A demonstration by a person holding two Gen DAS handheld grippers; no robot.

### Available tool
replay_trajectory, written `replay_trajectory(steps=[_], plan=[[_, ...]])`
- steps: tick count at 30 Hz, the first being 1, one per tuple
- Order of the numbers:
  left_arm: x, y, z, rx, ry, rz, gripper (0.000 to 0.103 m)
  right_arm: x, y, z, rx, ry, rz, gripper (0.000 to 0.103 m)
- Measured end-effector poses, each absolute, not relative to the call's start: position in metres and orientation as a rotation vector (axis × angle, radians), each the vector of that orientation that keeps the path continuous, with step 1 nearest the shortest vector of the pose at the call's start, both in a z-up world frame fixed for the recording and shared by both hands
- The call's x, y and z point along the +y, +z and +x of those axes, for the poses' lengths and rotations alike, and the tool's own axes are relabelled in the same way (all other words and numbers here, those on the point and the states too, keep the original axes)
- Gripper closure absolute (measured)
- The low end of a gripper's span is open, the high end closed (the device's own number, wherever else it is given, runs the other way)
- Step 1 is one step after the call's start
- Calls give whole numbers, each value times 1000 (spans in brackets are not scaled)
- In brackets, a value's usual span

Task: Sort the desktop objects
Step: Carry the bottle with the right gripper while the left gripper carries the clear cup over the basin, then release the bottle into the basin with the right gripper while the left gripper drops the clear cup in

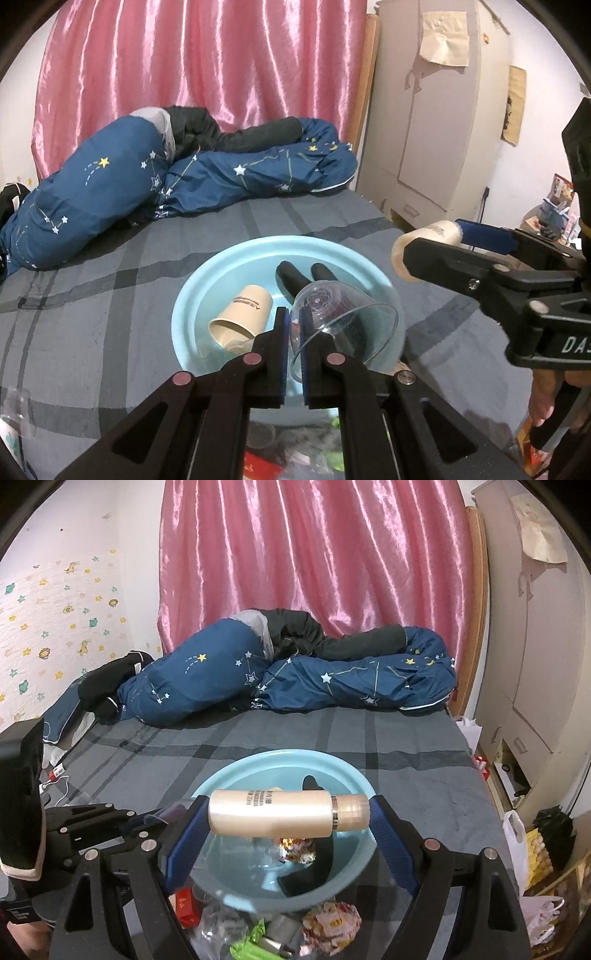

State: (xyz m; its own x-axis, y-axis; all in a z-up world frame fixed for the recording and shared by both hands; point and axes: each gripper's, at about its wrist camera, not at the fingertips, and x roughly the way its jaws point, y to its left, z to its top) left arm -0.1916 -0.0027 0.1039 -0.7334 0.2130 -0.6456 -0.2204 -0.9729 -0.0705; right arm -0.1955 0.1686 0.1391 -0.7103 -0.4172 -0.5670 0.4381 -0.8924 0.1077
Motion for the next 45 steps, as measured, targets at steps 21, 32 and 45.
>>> replay_trajectory(steps=[21,32,45], plan=[[-13,55,-279,15,2692,-1177,98,136,93,-294,68,-2491,973,15],[-7,32,-318,15,2649,-1240,98,126,63,-337,68,-2465,1068,15],[-9,19,-335,2,2637,-1292,63,122,42,-359,33,-2430,1131,15]])
